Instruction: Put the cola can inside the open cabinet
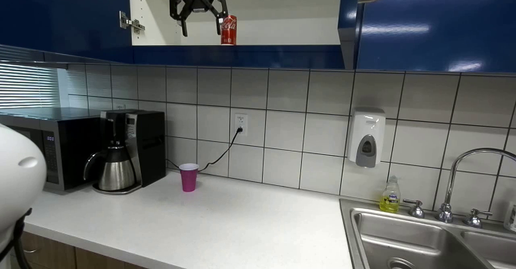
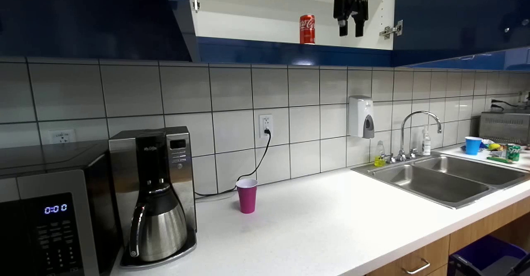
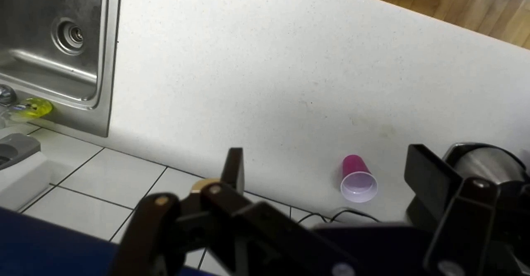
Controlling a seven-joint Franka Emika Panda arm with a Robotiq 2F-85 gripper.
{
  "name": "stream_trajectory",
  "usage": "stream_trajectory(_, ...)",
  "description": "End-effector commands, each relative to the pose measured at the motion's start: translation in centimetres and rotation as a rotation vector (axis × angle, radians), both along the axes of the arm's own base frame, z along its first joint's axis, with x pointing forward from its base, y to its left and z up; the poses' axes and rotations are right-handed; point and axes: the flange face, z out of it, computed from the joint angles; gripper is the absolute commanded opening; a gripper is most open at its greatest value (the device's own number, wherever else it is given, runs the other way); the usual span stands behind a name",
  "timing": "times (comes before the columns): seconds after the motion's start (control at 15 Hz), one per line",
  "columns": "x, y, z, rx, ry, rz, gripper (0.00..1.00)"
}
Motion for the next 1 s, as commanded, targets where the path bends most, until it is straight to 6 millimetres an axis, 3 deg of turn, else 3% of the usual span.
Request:
stream_trajectory(0.0,-1.8,-0.4,-5.3,-0.023,0.009,0.04,1.0)
stream_trajectory(0.27,-1.5,-0.6,-11.2,-0.036,0.046,0.041,1.0)
stream_trajectory(0.53,-1.0,-0.8,-15.4,-0.049,0.067,0.05,1.0)
stream_trajectory(0.93,-0.3,-0.6,-16.1,-0.031,0.103,0.034,1.0)
